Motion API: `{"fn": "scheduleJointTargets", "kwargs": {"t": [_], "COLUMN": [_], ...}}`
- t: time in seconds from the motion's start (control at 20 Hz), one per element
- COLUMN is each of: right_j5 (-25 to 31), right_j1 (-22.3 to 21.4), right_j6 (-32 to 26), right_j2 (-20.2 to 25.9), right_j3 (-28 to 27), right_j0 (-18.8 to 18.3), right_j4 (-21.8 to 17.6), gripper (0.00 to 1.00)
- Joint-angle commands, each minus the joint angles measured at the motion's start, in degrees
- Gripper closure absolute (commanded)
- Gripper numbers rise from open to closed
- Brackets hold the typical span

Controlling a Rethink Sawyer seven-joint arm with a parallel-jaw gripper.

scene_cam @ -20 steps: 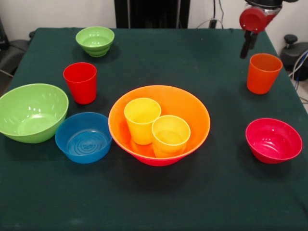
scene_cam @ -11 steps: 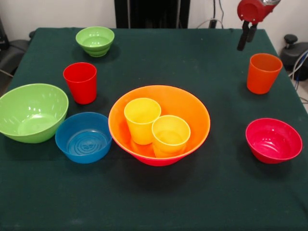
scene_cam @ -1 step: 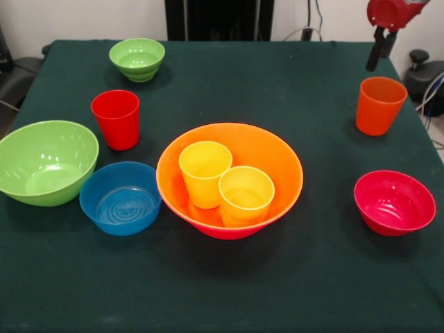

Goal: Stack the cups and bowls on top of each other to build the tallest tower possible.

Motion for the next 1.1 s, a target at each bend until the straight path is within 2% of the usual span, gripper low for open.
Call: {"fn": "scheduleJointTargets", "kwargs": {"t": [0.05, 0.45, 0.65, 0.95, 1.1], "right_j5": [6.19, 5.36, 7.58, 6.8, 7.39], "right_j1": [8.15, 9.51, 10.01, 11.2, 12.52], "right_j6": [19.16, 14.8, 15.56, 14.55, 15.79], "right_j2": [1.04, 0.39, -0.2, 0.22, -0.2], "right_j3": [-7.29, -8.11, -10.44, -10.93, -12.56], "right_j0": [0.45, -2.44, -2.51, -2.34, -1.48], "right_j4": [3.02, 2.56, 2.68, 3.02, 3.24], "gripper": [0.0, 0.0, 0.0, 0.0, 0.0]}}
